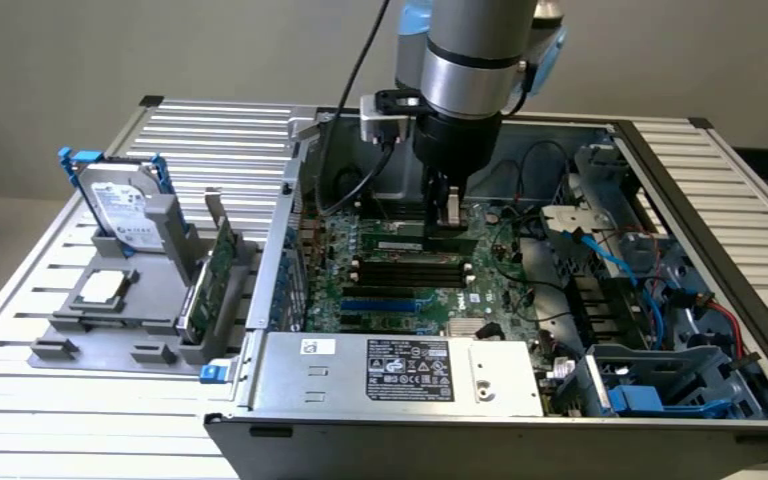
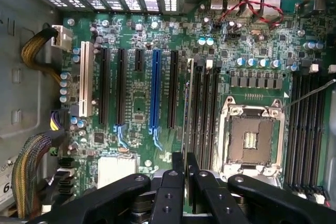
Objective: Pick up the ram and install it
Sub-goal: 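Insert the ram into the slot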
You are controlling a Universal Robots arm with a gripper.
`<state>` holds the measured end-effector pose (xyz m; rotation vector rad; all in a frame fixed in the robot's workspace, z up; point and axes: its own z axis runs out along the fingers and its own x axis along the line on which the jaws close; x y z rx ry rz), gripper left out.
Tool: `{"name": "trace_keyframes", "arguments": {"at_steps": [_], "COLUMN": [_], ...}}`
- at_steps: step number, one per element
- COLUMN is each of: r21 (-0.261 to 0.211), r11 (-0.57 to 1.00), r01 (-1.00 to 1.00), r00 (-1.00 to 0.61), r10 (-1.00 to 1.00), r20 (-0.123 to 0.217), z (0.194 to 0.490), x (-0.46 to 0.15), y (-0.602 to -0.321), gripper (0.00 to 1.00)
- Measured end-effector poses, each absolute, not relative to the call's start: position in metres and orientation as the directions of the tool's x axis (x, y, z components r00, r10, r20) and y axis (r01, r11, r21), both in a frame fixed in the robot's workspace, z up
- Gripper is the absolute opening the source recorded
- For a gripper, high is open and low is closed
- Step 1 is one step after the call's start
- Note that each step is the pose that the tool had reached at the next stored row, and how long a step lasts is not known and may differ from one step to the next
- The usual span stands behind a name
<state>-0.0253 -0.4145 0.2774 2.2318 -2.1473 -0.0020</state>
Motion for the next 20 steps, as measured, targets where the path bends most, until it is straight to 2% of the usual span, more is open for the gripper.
{"name": "trace_keyframes", "arguments": {"at_steps": [20], "r21": [0.032], "r11": [-0.041], "r01": [-0.999], "r00": [0.042], "r10": [-0.999], "r20": [0.03], "z": [0.241], "x": [-0.026], "y": [-0.407], "gripper": [0.14]}}
